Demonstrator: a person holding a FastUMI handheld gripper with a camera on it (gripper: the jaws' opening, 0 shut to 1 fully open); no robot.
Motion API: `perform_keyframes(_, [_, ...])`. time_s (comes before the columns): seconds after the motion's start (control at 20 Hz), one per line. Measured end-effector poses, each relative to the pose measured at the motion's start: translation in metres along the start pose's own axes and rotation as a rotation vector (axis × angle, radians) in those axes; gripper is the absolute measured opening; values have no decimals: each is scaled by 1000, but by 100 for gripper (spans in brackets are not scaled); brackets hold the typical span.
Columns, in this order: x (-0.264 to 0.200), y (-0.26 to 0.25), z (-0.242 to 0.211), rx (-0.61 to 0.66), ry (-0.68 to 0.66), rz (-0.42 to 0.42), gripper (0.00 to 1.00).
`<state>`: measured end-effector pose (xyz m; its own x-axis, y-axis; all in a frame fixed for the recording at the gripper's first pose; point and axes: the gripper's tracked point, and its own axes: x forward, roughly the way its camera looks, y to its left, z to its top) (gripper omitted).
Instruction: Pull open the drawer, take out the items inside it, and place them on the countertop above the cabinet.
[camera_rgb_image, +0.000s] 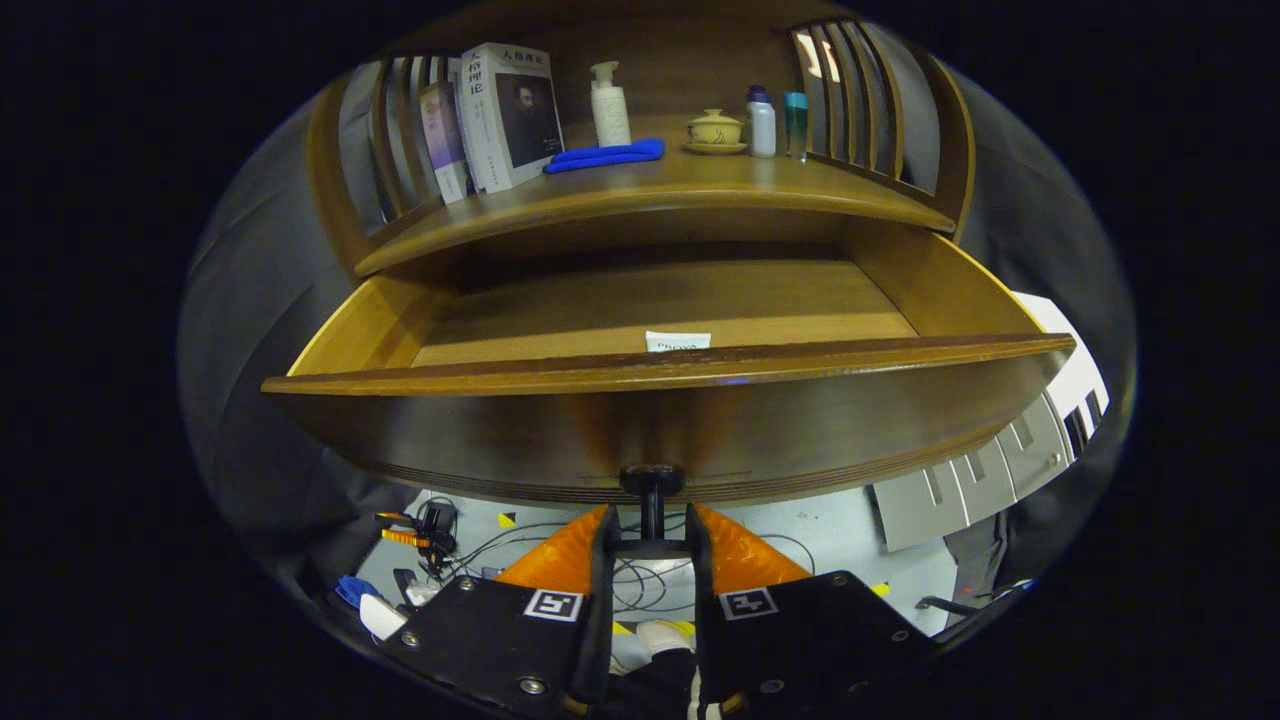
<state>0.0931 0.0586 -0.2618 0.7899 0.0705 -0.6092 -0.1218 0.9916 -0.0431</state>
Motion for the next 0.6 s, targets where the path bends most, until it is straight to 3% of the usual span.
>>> perform_keyframes(0.4, [-9, 1, -21, -28, 37, 12, 35])
perform_keyframes(0.6, [-11, 1, -20, -7, 40, 23, 43])
